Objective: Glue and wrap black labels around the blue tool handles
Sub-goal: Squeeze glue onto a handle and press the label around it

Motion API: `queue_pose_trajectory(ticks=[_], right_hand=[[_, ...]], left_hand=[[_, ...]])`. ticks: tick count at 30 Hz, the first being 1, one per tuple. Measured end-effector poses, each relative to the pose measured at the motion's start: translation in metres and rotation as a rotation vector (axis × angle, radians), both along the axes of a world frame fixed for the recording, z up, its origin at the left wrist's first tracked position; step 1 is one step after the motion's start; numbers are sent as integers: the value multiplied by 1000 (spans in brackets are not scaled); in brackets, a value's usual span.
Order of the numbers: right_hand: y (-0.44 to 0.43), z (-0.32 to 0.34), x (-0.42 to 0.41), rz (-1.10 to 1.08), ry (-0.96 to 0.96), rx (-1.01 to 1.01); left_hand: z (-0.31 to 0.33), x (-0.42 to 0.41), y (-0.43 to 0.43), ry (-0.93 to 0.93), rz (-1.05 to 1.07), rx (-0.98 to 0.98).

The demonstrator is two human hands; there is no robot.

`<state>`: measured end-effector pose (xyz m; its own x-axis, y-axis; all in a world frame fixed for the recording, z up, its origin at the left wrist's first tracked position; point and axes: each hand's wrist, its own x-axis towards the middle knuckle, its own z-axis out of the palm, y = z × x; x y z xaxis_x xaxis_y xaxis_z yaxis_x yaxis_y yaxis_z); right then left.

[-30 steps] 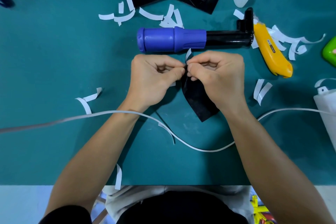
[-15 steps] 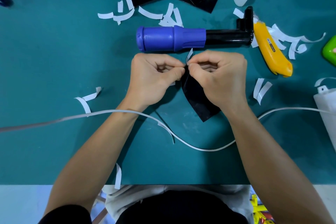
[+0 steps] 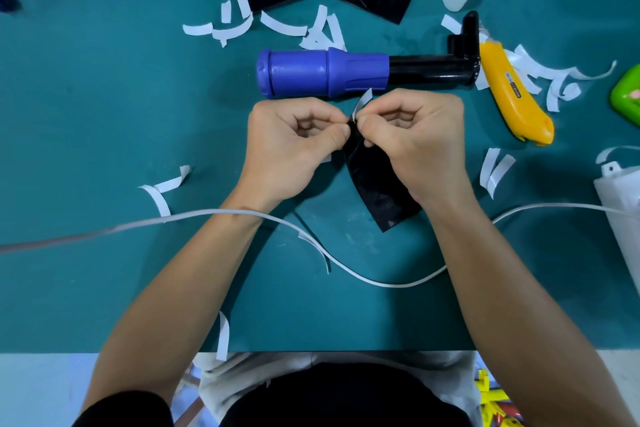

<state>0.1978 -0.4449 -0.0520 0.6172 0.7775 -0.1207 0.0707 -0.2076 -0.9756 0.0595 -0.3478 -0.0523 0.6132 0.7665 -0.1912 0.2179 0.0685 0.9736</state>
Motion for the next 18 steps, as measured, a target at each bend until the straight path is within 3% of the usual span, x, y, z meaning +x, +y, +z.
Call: queue_pose_trajectory(ticks=[8,18], right_hand=[[-1,2,-4,13,-77,-13],[-1,-2,1,41,10,-2]], left_hand=[[-3,-1,-1,41,-22,91],[-3,-1,-2,28,-30,95]])
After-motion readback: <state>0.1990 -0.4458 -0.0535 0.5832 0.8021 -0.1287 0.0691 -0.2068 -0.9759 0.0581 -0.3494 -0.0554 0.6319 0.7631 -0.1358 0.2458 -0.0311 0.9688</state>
